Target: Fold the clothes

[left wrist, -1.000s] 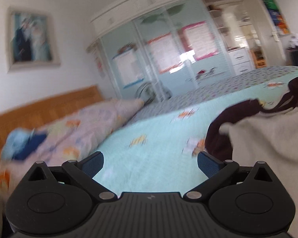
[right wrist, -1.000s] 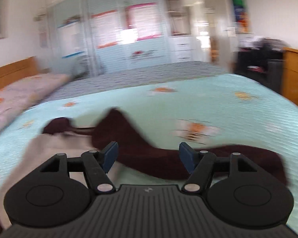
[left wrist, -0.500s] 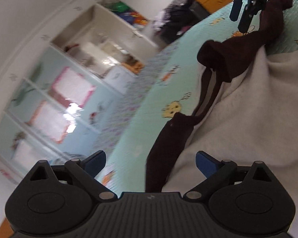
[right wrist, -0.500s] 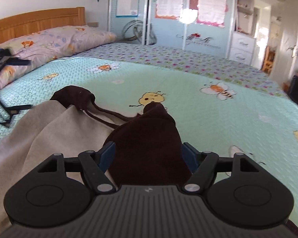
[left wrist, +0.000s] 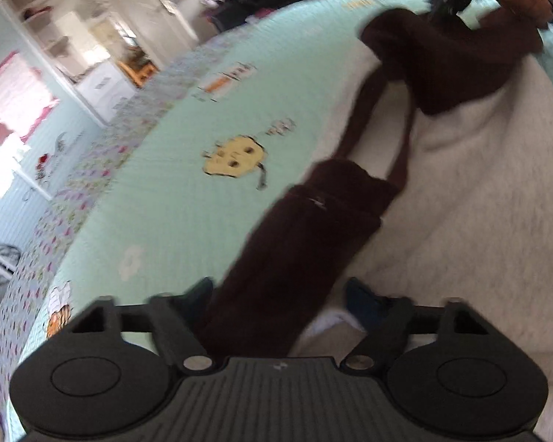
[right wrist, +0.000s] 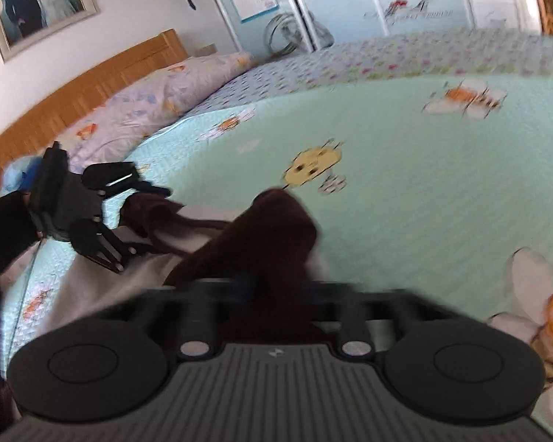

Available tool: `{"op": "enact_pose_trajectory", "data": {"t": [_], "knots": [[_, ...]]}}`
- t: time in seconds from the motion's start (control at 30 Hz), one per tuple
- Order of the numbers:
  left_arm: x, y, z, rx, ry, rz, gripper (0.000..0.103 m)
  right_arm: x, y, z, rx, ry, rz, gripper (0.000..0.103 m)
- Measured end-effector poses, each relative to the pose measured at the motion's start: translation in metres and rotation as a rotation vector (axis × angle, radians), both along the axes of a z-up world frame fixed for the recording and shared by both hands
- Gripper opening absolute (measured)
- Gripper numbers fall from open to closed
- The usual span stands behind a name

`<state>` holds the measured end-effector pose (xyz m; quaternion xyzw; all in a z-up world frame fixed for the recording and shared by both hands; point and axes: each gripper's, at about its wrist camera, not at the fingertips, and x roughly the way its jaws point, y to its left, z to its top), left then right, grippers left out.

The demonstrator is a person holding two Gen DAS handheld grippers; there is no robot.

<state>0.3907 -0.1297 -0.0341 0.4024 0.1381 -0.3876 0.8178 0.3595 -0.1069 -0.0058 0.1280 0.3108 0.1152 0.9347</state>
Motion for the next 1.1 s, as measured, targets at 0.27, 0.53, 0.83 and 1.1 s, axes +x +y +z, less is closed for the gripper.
{"op": "enact_pose_trajectory", "data": {"t": [0.27,0.53,0.83,1.1], "knots": [[0.024,0.014,0.006,-0.15,0.073,0.109,0.01,-0.036,-0.018,0.035,-0.152,-0.112,-0.276,0.01],[-0.06,0.049,0.096,-0.338,-0.095,0.1,0.011,-0.079,0.051,0.055,-0.201,-0.284,-0.255,0.082],[-0.133,0.08,0.086,-0.418,-0.054,0.228,0.013,-0.04,0.119,0.049,-0.319,-0.255,-0.052,0.075],[-0.173,0.097,0.073,-0.445,-0.087,0.253,0.014,-0.022,0.147,0.029,-0.429,-0.173,0.083,0.073]]}}
